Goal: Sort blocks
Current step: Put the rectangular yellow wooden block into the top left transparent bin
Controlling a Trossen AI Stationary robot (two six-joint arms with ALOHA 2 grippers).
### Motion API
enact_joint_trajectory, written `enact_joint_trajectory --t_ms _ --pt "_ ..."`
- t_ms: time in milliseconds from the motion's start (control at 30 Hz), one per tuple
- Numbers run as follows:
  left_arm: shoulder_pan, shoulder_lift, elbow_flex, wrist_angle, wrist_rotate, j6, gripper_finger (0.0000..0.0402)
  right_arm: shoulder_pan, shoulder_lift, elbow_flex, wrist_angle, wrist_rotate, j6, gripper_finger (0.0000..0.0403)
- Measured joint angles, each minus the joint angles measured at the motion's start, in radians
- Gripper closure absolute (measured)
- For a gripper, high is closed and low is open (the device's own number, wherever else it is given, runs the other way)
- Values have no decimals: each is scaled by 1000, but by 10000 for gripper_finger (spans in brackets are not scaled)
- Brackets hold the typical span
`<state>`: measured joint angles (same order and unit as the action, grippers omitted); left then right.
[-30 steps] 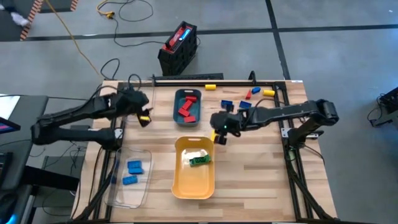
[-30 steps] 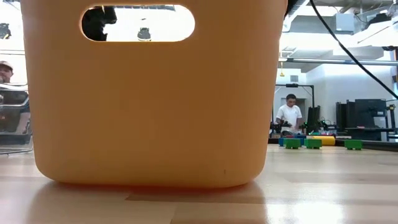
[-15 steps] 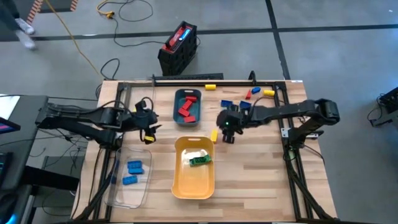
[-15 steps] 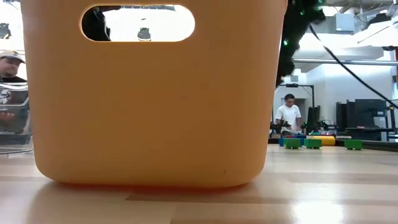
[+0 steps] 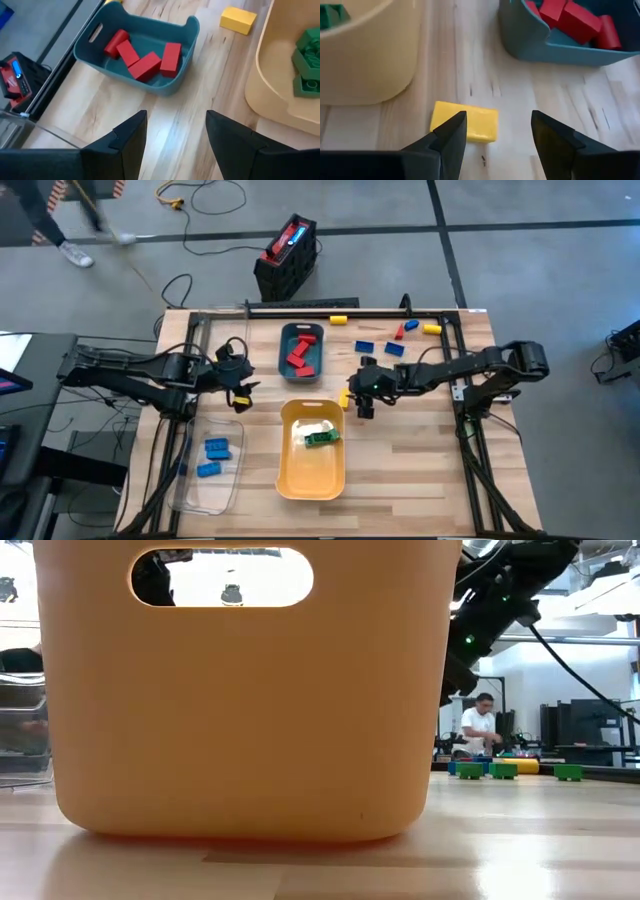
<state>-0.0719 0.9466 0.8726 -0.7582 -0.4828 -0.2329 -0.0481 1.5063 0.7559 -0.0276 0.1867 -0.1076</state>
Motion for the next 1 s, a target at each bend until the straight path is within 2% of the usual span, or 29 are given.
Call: enact_joint_trajectory --t_ms 167,200,300,367,500,600,800,1000 --pt "0 2 0 7 -2 1 203 -26 0 0 -7 -10 -52 174" --pt "0 2 0 7 -3 0 203 -41 1 0 9 -34 -67 174" --pt "0 2 0 7 -4 0 203 -89 2 11 40 -213 -122 174" --pt "0 2 0 7 1 -1 203 -95 3 24 24 -247 -194 174" --pt "0 2 0 7 25 -3 203 -62 4 58 -86 -241 -475 174" --pt "0 2 0 7 26 -1 203 -24 4 89 -127 -175 -597 174" --pt "0 2 0 13 26 12 203 -10 23 214 -292 -157 -593 174" --pt "-1 2 0 21 32 13 203 -11 153 313 -408 -155 -597 177"
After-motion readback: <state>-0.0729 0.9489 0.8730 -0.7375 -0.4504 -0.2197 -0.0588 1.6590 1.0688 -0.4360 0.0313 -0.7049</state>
